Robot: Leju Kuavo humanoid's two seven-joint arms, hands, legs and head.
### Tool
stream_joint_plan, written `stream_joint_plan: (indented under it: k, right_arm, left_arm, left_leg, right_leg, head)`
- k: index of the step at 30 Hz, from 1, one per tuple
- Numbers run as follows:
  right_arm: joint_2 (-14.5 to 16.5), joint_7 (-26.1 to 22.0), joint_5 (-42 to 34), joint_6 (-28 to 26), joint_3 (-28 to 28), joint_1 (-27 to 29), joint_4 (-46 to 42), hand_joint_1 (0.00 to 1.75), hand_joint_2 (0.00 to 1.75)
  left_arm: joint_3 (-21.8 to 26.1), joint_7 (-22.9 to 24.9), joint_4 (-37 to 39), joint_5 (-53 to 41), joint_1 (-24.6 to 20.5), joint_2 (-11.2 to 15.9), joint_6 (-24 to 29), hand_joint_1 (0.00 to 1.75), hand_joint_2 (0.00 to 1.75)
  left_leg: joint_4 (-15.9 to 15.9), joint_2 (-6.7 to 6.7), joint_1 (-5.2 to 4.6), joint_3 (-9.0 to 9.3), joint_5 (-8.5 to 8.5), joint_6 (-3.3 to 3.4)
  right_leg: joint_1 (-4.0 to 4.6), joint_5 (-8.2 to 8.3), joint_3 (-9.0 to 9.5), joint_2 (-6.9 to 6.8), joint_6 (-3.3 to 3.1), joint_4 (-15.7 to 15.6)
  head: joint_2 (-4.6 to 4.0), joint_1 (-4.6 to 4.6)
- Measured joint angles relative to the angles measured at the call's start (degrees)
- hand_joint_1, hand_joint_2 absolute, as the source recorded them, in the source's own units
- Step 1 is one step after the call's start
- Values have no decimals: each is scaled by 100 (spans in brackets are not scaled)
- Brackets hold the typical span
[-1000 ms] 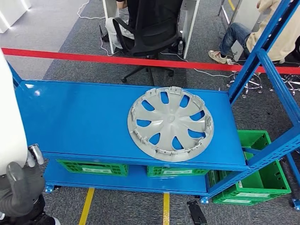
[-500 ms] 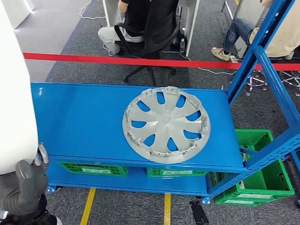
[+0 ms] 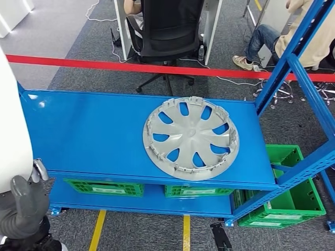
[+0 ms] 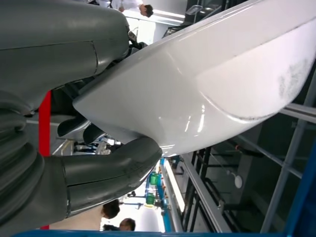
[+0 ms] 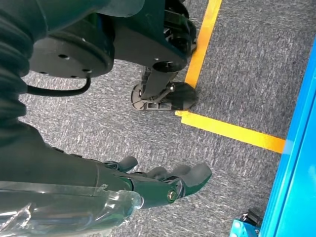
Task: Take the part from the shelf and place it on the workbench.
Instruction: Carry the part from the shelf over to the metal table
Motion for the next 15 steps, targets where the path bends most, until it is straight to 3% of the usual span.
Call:
stream_joint_plan:
  k: [3,4,5,6,8,10,13,15]
  right_arm:
    - [2,7,-4,-4,-8,2,-2,0,175]
    - [2,12,-5,-4,-11,6,-3,0,175]
    - [2,18,-6,-7,-16,10,-3,0,175]
    - [2,24,-6,-11,-22,12,-4,0,175]
    - [2,34,-6,-19,-36,7,-5,0,175]
    - [8,45,-3,-22,-45,-9,-8,0,175]
    - [20,55,-2,-26,-56,-11,-10,0,175]
    - [28,55,-2,-26,-61,-12,-14,0,175]
  left_arm:
    - [-14,71,-1,-21,-1,-1,89,175,175]
    - [-17,87,0,-30,-1,-1,115,175,175]
    - [-20,97,1,-37,-1,-1,134,175,175]
    - [-24,102,0,-42,-2,-1,146,175,175]
    - [-37,103,-1,-40,-5,-1,169,175,175]
    - [-49,104,-2,-32,-7,0,187,175,175]
    - [-69,115,-2,-22,-11,3,203,175,175]
    - [-75,120,-2,-14,-12,7,214,175,175]
  left_leg:
    - [-4,11,-4,-6,25,55]
    - [-3,12,-9,-9,28,59]
    - [-2,11,-12,-11,29,59]
    - [-1,9,-13,-9,30,58]
    - [1,4,-12,-3,36,45]
    - [14,-3,-32,-17,52,-2]
    - [2,-7,-40,-48,110,-112]
    - [99,-4,-33,-106,-11,-173]
  right_leg:
    - [-4,-564,-471,-12,49,1079]
    - [-3,-672,-603,-12,53,1384]
    - [-1,-671,-643,-11,51,1492]
    - [-1,-561,-569,-12,43,1363]
    - [-4,-185,-162,-12,19,589]
    - [1,40,166,-3,-16,-52]
    - [20,110,181,11,-107,-179]
    - [5,172,137,1,-193,-199]
  head:
    - [0,40]
    - [0,44]
    - [0,46]
    - [0,47]
    - [0,50]
    - [0,50]
    - [0,48]
    - [0,36]
